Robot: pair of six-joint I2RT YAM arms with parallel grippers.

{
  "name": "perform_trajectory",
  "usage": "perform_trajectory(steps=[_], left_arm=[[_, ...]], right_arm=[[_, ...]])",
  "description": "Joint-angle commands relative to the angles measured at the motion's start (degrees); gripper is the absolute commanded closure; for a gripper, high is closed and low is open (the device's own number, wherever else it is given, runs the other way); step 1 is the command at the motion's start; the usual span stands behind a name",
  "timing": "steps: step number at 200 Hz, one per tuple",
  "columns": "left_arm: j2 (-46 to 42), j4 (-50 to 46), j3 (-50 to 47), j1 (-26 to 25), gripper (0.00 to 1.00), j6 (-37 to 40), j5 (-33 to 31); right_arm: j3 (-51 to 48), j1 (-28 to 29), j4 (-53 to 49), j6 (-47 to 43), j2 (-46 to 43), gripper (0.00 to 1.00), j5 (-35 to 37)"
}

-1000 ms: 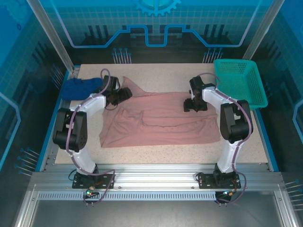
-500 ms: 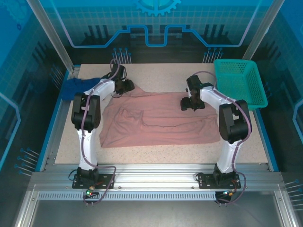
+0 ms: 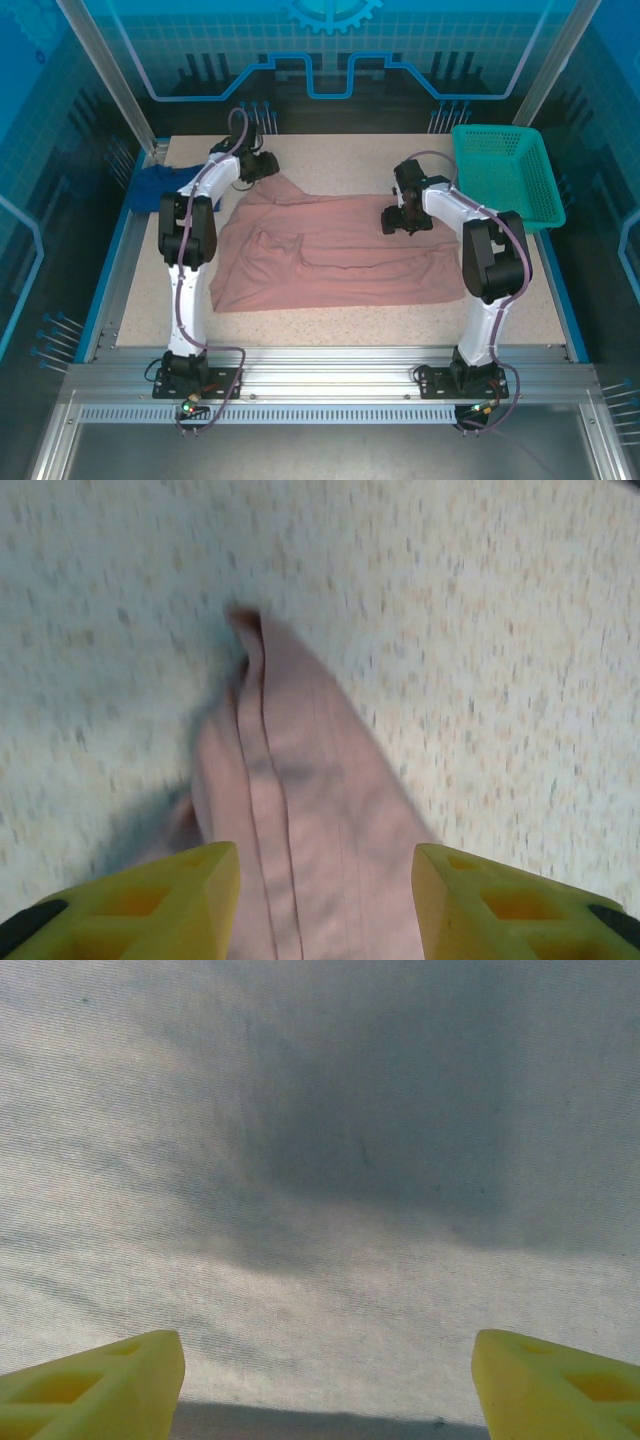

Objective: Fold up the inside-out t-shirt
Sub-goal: Fold the T-shirt at the center of the table.

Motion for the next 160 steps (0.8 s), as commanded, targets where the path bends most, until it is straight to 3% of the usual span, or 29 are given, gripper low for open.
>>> perform_trajectory(steps=[1,52,84,160], left_arm=[[5.3,-5.0,7.3,1.1,0.50,1.3,-1.4],[16.5,-10.8,25.0,2.0,0.51,0.5,-2.3],[20.6,-11.0,30.0,2.0,0.54,-1.0,-1.2],[25.1,-9.7,35.3,2.0,0.77,-2.8,0.2]], right_arm=[[-0.3,0.0,-0.3,-0.8,-0.6,0.23,0.6],[-0.2,0.0,-0.7,-1.0,-1.7,0.23,0.9],[-0.2,0.1,-0.9,-1.0,-2.0,0.23,0.9],[0.0,0.3,-1.0,-0.9,-2.4,0.23,1.8]])
